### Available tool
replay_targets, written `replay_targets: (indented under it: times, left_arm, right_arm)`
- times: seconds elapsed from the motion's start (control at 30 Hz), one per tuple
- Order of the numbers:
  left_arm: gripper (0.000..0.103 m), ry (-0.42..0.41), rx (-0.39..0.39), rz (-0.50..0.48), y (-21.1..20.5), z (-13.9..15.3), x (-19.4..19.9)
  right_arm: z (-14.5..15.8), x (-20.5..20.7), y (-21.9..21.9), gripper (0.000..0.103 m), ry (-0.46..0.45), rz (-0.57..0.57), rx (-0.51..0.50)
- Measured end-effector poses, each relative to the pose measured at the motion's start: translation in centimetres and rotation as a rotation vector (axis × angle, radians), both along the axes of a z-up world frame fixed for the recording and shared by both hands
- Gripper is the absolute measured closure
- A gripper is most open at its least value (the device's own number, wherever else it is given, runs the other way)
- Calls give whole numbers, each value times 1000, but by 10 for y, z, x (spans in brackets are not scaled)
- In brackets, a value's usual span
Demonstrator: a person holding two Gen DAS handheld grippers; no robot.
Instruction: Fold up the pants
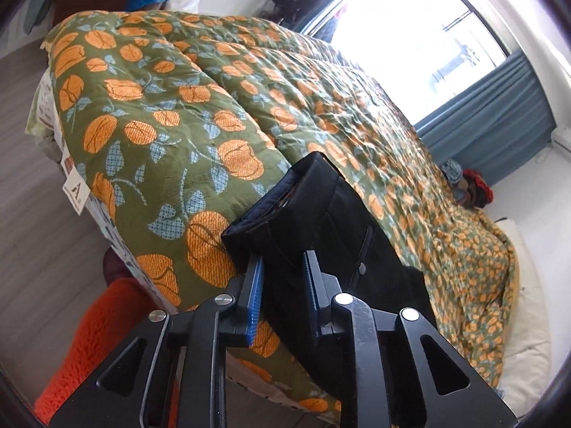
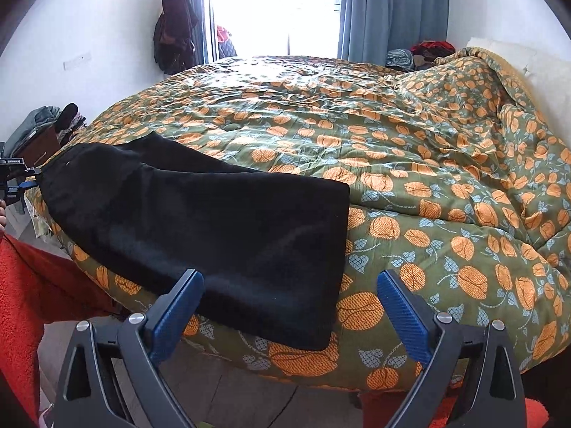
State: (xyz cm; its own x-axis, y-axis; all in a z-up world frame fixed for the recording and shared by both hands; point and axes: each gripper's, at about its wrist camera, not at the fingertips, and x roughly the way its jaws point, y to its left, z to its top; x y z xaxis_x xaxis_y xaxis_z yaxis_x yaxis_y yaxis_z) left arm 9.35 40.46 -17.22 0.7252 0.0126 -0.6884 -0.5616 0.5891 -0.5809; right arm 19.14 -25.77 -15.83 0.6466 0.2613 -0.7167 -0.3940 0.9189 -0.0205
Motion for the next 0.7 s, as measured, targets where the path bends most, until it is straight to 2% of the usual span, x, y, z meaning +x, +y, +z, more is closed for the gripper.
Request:
replay_targets:
  times: [0.13,0.2,0.27,0.3,0.33,0.4,0.63,0.7]
  left_arm:
    - [82,68,33,-34,7,-5,15]
    - [78,95,10,-16,13,-13,16]
    - [65,65,-12,31,15,-11,3]
    - [44,50,-14,56,14,-9,-4]
    - [31,31,-17,77,13,-8,-11]
    - [31,10,-34,84,13,-10,-16]
    - [60,48,-87,6,9,-33,13]
    - [58,49,-98,9,12,-38,20]
  right_arm:
    - [-9,2,5,6,32,16,-23]
    - [-11,2,7,6,38,21,-30]
    - [-10,1,8,6,32,24,-29]
    - [-9,0,8,6,28,24,-27]
    - [-8,-1,8,6,24,25,-26]
    - [-9,-1,9,6,24,30,-29]
    - [-13,3,11,6,41,36,-34]
    - [-13,3,11,6,40,33,-32]
